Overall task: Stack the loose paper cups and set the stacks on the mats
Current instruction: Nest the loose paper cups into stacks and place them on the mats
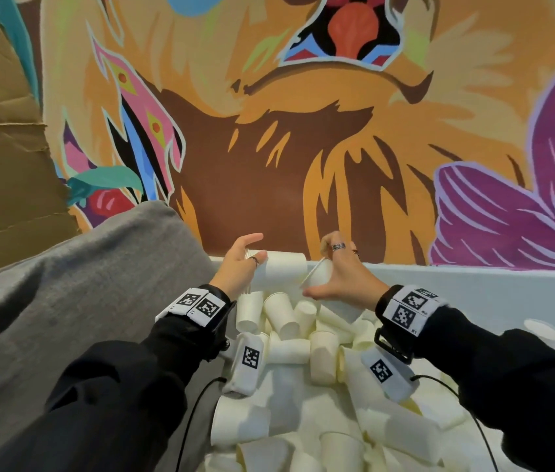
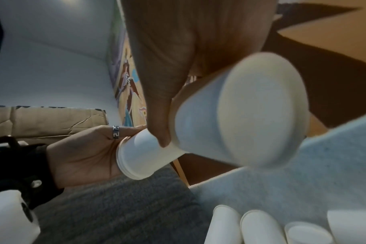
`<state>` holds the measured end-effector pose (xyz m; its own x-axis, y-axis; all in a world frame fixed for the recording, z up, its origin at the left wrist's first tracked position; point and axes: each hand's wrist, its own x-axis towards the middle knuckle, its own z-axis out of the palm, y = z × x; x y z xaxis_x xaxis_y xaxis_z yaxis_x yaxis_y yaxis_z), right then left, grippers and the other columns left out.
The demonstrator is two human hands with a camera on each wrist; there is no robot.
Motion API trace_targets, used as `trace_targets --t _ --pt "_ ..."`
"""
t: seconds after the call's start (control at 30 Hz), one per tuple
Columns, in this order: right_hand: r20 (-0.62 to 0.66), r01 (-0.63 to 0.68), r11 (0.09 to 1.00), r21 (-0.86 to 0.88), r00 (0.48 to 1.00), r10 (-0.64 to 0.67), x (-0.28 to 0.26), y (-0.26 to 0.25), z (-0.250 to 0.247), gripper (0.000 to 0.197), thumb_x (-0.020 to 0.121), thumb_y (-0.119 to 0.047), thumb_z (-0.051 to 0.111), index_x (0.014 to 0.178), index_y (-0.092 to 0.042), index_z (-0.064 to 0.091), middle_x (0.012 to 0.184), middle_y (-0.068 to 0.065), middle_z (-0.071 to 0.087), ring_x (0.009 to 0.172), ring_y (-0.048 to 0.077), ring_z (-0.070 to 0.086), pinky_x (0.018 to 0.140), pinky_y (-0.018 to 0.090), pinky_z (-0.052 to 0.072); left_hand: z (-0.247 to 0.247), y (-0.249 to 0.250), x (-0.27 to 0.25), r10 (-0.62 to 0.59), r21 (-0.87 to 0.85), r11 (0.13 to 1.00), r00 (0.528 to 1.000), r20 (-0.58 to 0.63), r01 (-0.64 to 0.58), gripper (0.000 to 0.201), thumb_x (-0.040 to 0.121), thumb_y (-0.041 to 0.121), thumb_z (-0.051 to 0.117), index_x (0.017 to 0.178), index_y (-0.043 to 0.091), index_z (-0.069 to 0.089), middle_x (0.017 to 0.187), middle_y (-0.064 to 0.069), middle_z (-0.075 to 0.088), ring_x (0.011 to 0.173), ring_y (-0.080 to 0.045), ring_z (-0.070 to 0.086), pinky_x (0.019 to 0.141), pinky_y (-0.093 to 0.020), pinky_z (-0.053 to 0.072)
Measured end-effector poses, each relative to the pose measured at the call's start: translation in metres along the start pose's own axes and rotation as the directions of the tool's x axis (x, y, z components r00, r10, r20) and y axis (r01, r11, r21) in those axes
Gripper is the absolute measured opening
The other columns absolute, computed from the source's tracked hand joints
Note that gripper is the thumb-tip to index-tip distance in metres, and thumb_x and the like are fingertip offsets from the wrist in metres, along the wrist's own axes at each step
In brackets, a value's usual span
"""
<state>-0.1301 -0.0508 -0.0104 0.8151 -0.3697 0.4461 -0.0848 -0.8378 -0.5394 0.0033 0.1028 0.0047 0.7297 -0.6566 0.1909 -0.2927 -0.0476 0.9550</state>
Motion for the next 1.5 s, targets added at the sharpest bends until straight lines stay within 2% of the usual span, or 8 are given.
trace_targets --t 0.33,0.53,0.7,0.9,1.03,1.23,1.37,1.5 --pt "0.067 0.088 0.988 -0.13 0.995 -0.08 -0.025 -0.002 -0.044 0.077 0.06 -0.018 0.085 0.116 -0.015 0.033 0.114 -0.001 0.027 0.095 0.021 0.047 0.078 0.034 0.05 0.059 0.029 -0.019 0.082 -0.023 0.997 0.975 0.207 -0.078 0.038 0.099 0.022 0.046 0.136 0.021 0.043 0.137 0.002 0.043 0.134 -0.018 0.035 0.113 -0.04 0.029" --pt "0.052 0.083 0.991 -0.105 0.996 -0.078 -0.047 0.0 -0.062 0.079 0.061 -0.018 0.085 0.12 -0.016 0.032 0.115 -0.004 0.027 0.101 0.013 0.046 0.082 0.032 0.049 0.093 0.035 -0.033 0.086 -0.037 0.996 0.957 0.279 -0.079 0.062 0.083 0.019 0.07 0.138 0.024 0.041 0.144 0.003 0.036 0.127 -0.005 0.028 0.11 -0.033 0.026" --pt "0.105 -0.026 0.959 -0.283 0.993 0.058 -0.066 0.021 -0.097 0.078 0.062 -0.035 0.086 0.121 -0.013 0.04 0.134 0.0 0.035 0.115 0.019 0.047 0.092 0.039 0.043 0.116 0.042 -0.039 0.087 -0.038 0.996 0.962 0.258 -0.08 0.059 0.084 0.019 0.069 0.136 0.024 0.043 0.144 0.003 0.036 0.134 -0.012 0.028 0.106 -0.03 0.027" --pt "0.137 -0.241 0.954 -0.178 0.954 0.267 -0.095 0.037 -0.149 0.077 0.078 -0.026 0.076 0.136 -0.019 0.026 0.122 0.005 0.052 0.089 0.02 0.06 0.077 0.026 0.045 0.14 0.052 -0.047 0.058 -0.159 0.987 0.962 0.266 -0.015 0.051 0.089 0.012 0.063 0.134 0.024 0.043 0.148 0.0 0.031 0.139 -0.021 0.026 0.113 -0.046 0.029" --pt "0.13 -0.228 0.962 -0.148 0.96 0.247 -0.102 0.04 -0.17 0.072 0.079 -0.022 0.075 0.134 -0.021 0.029 0.125 0.008 0.059 0.087 0.02 0.063 0.079 0.03 0.051 0.167 0.066 -0.054 0.013 -0.176 0.983 0.954 0.299 0.042 0.042 0.096 0.012 0.05 0.134 0.028 0.044 0.145 -0.004 0.033 0.133 -0.025 0.032 0.11 -0.047 0.033" --pt "0.113 -0.247 0.961 -0.123 0.959 0.261 -0.124 0.045 -0.208 0.065 0.079 -0.025 0.074 0.132 -0.02 0.036 0.127 0.005 0.056 0.093 0.015 0.06 0.069 0.016 0.048 0.203 0.087 -0.06 0.006 -0.255 0.964 0.952 0.306 0.076 0.043 0.098 0.007 0.033 0.129 0.032 0.049 0.142 -0.006 0.038 0.134 -0.027 0.031 0.111 -0.053 0.029" --pt "0.167 -0.382 0.92 0.088 0.916 0.364 -0.148 0.052 -0.234 0.053 0.089 -0.029 0.062 0.133 -0.021 0.033 0.114 0.0 0.055 0.097 0.016 0.06 0.077 0.034 0.058 0.232 0.099 -0.072 0.013 -0.344 0.931 0.929 0.371 0.124 0.045 0.093 0.006 0.034 0.108 0.04 0.059 0.144 -0.008 0.039 0.135 -0.031 0.035 0.108 -0.054 0.033" --pt "0.134 -0.448 0.868 0.215 0.894 0.429 -0.176 0.063 -0.26 0.05 0.09 -0.026 0.06 0.133 -0.022 0.034 0.116 0.006 0.055 0.101 0.027 0.061 0.081 0.042 0.058 0.267 0.116 -0.094 0.011 -0.363 0.916 0.892 0.452 0.173 0.041 0.099 0.007 0.03 0.128 0.025 0.051 0.129 -0.001 0.046 0.117 -0.025 0.05 0.091 -0.041 0.049"
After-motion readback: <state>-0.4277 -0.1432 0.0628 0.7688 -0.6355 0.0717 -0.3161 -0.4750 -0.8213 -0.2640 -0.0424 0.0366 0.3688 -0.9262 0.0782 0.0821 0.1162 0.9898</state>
